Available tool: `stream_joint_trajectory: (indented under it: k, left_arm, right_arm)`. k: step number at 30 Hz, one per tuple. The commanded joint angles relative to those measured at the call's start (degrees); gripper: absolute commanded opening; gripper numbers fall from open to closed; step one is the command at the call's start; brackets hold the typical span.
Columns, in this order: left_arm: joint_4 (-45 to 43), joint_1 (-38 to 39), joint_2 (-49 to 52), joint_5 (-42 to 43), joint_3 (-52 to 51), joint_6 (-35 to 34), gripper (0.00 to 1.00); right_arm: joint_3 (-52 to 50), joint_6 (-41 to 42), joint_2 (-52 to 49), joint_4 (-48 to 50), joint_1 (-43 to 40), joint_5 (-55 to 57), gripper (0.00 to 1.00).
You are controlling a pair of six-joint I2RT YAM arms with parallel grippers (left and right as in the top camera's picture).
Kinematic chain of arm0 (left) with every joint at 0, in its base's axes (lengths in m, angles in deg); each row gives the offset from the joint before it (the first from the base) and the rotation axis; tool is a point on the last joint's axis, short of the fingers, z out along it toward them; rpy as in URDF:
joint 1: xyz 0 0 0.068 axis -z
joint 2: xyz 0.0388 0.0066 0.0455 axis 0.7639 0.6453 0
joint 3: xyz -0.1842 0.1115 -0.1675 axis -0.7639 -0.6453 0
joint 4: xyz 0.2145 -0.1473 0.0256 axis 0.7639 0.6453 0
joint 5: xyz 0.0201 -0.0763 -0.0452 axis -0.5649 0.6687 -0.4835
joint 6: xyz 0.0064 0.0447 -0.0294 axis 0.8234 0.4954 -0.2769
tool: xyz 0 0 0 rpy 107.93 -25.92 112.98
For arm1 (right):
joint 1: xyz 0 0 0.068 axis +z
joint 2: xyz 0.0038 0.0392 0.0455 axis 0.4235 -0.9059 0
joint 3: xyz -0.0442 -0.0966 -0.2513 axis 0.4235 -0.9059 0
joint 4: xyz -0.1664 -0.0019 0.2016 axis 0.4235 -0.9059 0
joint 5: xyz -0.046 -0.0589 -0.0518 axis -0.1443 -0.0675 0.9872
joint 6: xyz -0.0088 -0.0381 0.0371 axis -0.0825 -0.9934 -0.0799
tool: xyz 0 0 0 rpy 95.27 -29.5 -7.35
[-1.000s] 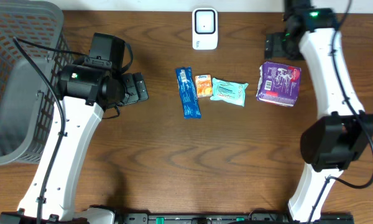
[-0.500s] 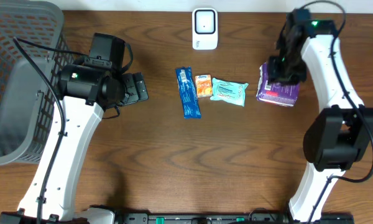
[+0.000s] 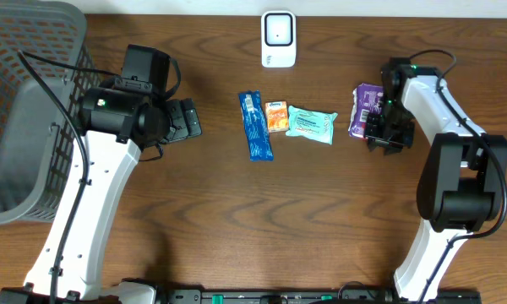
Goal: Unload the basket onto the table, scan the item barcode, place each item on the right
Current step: 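Set the purple pack down at the right edge of the table, then reach the right gripper to the green wipes pack and grasp it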
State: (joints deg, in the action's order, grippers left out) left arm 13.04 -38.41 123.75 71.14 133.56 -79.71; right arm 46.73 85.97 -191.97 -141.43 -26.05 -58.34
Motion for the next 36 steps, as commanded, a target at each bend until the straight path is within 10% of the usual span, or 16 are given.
stream_joint_trajectory:
  k: [1, 12, 26, 36]
  left_arm:
    - [0.22, -0.24, -0.13, -1.16, 0.44, 0.35, 0.98]
    - [0.22, -0.24, -0.13, -1.16, 0.44, 0.35, 0.98]
    - [0.22, -0.24, -0.13, -1.16, 0.44, 0.35, 0.98]
    - [0.22, -0.24, -0.13, -1.16, 0.44, 0.35, 0.98]
  right_arm:
    - [-1.44, 1.22, 0.22, 4.04, -2.12, 1.18, 0.28]
    - [0.74, 0.48, 0.24, 9.79, -6.62, 0.72, 0.41]
    - [23.39, -3.82, 0.26, -23.23, -5.81, -11.56, 0.61]
    - [23.93, -8.52, 0.57, -21.57, 6.19, -21.11, 0.99]
